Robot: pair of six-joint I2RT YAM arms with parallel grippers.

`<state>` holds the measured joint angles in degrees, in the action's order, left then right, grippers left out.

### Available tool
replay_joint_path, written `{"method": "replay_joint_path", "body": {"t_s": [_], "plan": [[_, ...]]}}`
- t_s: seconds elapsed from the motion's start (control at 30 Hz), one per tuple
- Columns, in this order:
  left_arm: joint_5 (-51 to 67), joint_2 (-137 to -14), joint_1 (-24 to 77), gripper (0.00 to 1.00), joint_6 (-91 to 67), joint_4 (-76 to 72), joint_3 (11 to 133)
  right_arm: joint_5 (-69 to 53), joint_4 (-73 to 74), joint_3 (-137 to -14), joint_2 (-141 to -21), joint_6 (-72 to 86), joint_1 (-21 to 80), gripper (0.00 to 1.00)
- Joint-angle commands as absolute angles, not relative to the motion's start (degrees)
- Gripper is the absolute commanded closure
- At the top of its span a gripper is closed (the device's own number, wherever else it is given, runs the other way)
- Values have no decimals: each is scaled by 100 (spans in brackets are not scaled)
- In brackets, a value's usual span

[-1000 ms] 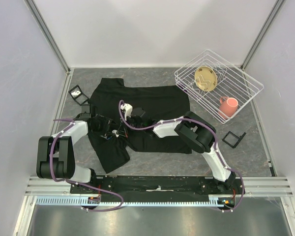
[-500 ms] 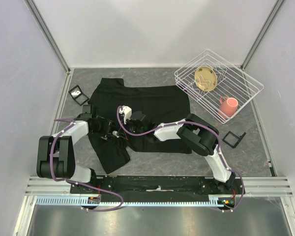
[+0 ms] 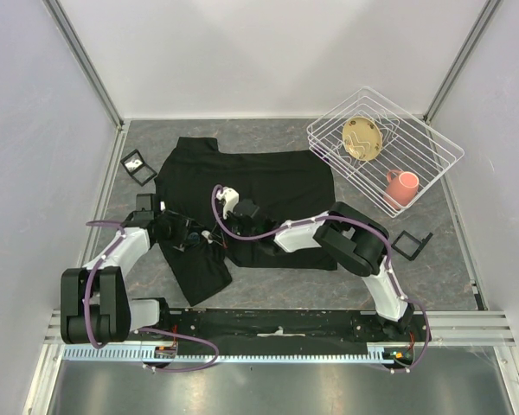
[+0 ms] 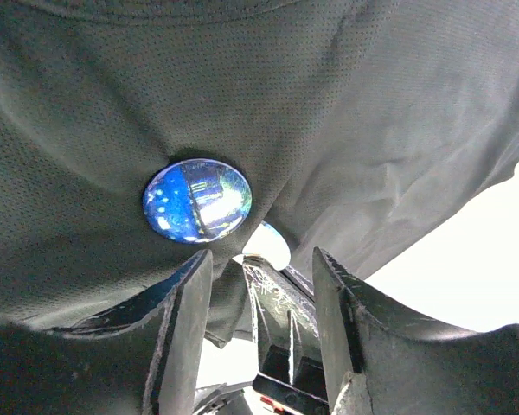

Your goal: Remove the brooch from the garment

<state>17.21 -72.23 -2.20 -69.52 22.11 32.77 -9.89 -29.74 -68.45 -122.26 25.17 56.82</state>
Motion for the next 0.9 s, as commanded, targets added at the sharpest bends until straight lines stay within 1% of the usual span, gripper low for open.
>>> {"method": "replay_joint_path", "body": {"t_s": [0.0,0.1,0.23,0.87], "plan": [[2161,-7216,-325,44,-7198,1776,3182,-686,-3462,-6575,-11892,2593,5713,100],[2460,-7268,-360,45,-7435,1565,3085,-686,-3673,-6469,-11883,2558,5713,100],[2777,-7269,-360,41,-7663,1380,3103,-712,-3937,-6302,-11839,2487,5722,100],[2865,-7611,-360,44,-7638,1213,3261,-791,-4104,-6346,-11768,2716,5730,100]]}}
